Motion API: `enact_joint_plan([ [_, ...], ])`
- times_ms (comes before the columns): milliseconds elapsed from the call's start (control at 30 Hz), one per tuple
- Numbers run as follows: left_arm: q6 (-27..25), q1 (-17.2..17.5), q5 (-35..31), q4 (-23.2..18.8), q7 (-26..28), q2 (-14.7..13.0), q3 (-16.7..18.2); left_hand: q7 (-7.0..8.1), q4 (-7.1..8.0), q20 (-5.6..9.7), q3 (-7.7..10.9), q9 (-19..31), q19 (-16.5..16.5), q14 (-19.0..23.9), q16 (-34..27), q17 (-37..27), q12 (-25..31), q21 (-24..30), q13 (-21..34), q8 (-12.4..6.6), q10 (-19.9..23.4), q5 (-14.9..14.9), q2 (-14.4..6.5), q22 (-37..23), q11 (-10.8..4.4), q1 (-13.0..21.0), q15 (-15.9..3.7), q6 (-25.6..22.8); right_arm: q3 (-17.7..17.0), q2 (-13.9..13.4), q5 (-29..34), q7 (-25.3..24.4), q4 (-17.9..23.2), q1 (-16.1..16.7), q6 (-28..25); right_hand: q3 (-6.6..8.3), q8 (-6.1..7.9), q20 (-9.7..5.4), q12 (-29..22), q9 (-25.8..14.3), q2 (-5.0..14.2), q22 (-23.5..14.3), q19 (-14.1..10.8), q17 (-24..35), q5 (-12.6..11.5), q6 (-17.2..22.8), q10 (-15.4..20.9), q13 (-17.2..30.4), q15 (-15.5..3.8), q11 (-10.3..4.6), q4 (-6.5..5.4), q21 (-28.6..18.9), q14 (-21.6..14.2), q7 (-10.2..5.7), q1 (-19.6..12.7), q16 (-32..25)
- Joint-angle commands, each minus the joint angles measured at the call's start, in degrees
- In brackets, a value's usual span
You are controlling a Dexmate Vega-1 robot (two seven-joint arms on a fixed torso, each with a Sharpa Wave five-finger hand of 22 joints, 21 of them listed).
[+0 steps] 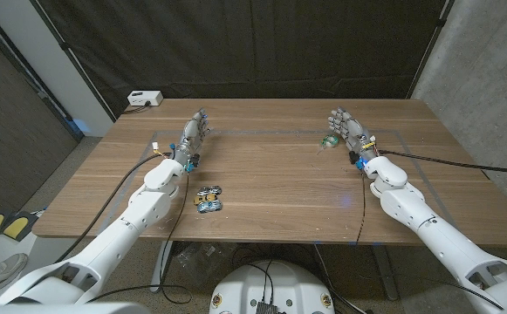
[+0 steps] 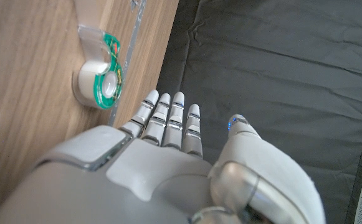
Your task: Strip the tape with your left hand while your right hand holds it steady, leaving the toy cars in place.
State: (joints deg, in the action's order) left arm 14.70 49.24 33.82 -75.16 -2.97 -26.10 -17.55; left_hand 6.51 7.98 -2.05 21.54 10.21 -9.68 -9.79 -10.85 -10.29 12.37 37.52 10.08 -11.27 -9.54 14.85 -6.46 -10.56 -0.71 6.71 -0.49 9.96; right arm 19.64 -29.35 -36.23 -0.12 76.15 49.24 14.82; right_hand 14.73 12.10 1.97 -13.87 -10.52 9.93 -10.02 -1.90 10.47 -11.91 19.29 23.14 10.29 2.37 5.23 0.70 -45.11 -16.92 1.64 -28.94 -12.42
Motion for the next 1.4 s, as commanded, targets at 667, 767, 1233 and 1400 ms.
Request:
enact_joint_plan([
  [667, -8.0, 0.9, -19.8, 0.2, -12.7, 16.2, 17.3, -0.03, -0.14, -3.83, -0.01, 0.2, -8.9, -3.4, -0.9, -0.3, 0.9, 0.1, 0.5, -0.68, 1.3, 0.1, 0.0, -0.4, 1.59, 0.4, 3.47, -0.2, 1.6, -7.1, 24.1, -19.2, 22.1, 0.9, -36.7, 3.81, 0.78, 0.35, -0.7, -0.2, 1.03, -0.4, -0.9, 0.5, -1.2, 4.5, 3.1, 0.4, -0.81, -1.31, -0.25, 0.3, -2.4, -0.32, -1.2, -0.5],
  [767, -7.9, 0.6, -20.5, 0.5, -13.5, 16.8, 17.9, -0.1, -0.15, -4.01, -0.04, 0.2, -8.7, -2.9, -1.0, -0.3, 0.9, 0.1, 0.5, -0.65, 1.6, 0.1, 0.1, -0.4, 1.8, 0.5, 3.59, -0.3, 2.8, -7.5, 26.5, -19.1, 22.8, -0.2, -39.5, 4.27, 0.77, 0.2, -0.6, -0.2, 1.05, -0.4, -0.7, 0.4, -1.3, 4.9, 3.2, 0.4, -1.13, -1.82, -0.13, 0.5, -2.2, -0.47, -1.5, -0.3],
  [1233, -8.5, -0.2, -22.7, 1.4, -15.6, 18.6, 20.4, -0.24, -0.15, -3.98, -0.19, 0.3, -8.3, -0.9, -1.5, -0.4, 1.1, 0.0, 0.6, -0.81, 2.8, 0.0, 0.2, -0.4, 2.03, 0.5, 4.12, -1.5, 11.0, -7.8, 39.1, -17.4, 24.6, -7.2, -53.7, 6.74, 0.31, -1.54, 0.1, -0.3, 0.66, -0.4, -0.9, 0.2, -1.8, 5.4, 2.3, 0.4, -2.74, -3.29, 1.27, 0.9, -2.1, -1.58, -3.5, 0.3],
  [1400, -8.3, -0.4, -23.2, 2.1, -16.2, 19.0, 21.0, -0.27, -0.15, -4.38, -0.23, 0.3, -7.9, -0.4, -1.6, -0.4, 1.1, 0.1, 0.6, -0.79, 2.9, -0.1, 0.3, -0.4, 2.07, 0.5, 4.28, -1.7, 14.6, -7.8, 43.8, -15.6, 24.9, -10.0, -59.0, 7.34, 0.34, -1.29, 0.0, -0.3, 0.58, -0.4, -0.9, 0.3, -1.8, 6.0, 2.6, 0.4, -3.41, -3.96, 1.52, 1.1, -2.2, -2.04, -3.8, 0.3],
])
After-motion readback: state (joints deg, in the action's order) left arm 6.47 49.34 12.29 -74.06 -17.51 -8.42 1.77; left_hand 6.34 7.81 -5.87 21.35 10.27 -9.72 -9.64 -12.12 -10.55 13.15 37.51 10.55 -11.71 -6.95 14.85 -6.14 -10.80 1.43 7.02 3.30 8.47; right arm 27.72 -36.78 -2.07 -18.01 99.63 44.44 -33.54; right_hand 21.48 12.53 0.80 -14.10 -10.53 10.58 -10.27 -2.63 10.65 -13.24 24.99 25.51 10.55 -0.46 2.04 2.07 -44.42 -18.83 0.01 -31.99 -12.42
